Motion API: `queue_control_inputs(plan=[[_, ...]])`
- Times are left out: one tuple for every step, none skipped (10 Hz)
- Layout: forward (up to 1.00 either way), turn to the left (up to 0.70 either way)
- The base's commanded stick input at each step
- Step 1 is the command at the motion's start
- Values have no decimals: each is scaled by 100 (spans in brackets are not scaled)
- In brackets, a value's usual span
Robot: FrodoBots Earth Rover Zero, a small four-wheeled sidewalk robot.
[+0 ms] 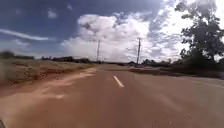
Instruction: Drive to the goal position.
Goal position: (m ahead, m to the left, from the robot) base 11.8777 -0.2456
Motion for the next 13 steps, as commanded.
queue_control_inputs(plan=[[100, 0], [100, 0], [100, 0], [100, 0], [100, 0], [100, 0], [100, 0], [100, 0], [100, -23], [100, -29], [100, -35], [100, 0], [100, 0]])
